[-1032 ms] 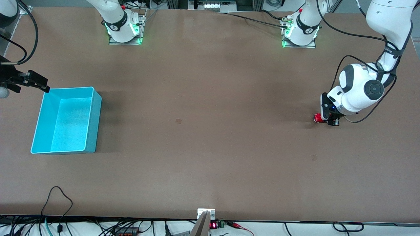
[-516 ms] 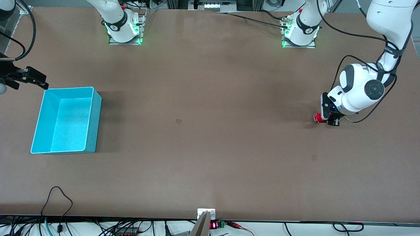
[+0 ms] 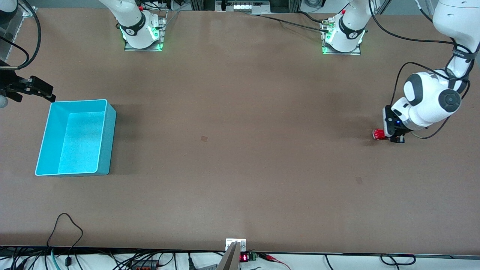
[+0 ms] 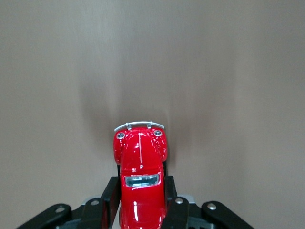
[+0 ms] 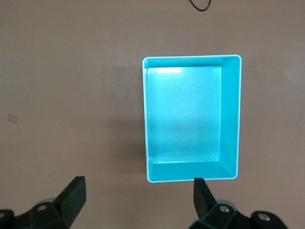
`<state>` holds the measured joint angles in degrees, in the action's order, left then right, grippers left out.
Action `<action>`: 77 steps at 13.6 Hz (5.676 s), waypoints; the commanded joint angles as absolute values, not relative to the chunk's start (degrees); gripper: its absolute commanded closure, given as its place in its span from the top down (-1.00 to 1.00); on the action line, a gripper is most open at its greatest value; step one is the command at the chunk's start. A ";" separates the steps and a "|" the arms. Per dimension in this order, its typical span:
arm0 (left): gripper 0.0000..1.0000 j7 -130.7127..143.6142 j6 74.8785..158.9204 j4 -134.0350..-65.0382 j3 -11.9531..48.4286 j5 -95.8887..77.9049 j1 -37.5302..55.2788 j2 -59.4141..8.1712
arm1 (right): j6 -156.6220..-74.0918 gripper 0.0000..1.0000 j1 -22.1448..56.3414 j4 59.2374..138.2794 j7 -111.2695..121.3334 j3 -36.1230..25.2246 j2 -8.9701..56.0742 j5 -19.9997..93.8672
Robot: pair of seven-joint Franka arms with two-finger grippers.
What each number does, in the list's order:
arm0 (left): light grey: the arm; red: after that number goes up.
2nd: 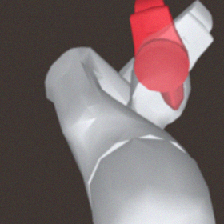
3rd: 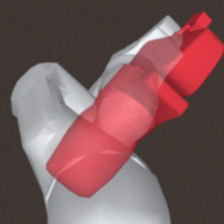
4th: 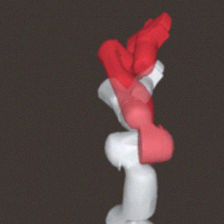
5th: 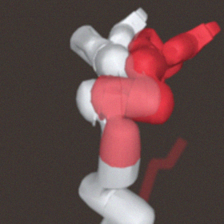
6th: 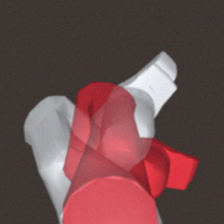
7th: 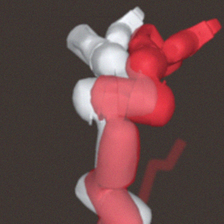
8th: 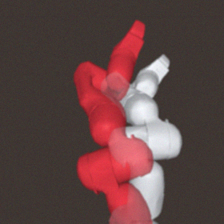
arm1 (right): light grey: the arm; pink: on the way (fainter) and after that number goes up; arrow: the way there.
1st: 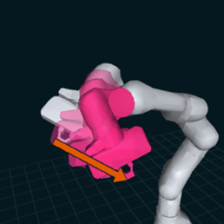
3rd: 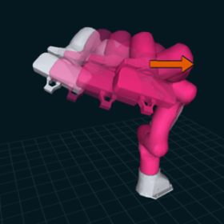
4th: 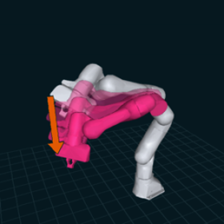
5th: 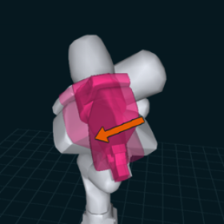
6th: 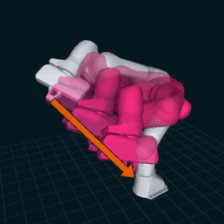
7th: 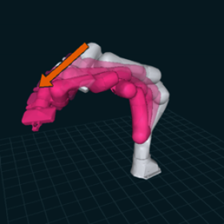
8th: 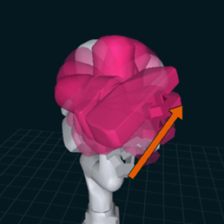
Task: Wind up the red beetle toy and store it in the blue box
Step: 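Drag the held car backward along the table with the left gripper, then open the left gripper to release the wound car, then raise the left gripper away as the car rolls toward the box, then reach the right gripper to the car while the left gripper withdraws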
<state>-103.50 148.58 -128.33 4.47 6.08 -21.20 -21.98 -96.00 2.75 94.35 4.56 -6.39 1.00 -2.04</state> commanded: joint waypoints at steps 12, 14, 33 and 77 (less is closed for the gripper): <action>-0.33 -117.69 148.18 -123.40 5.10 6.86 -30.32 -27.77 | -95.19 1.00 2.46 94.48 3.78 -6.07 0.44 -1.14; 0.88 -117.69 147.92 -123.22 5.18 6.77 -30.41 -27.42 | -95.19 1.00 2.46 94.48 3.78 -6.15 0.44 -1.05; 1.00 -100.48 116.38 -114.35 7.82 6.15 -30.85 -15.74 | -95.27 1.00 2.46 94.48 3.87 -6.15 0.53 -1.05; 1.00 7.91 75.41 -80.68 39.46 4.75 -27.60 -12.48 | -110.98 1.00 7.82 119.69 54.37 -5.62 7.30 -1.58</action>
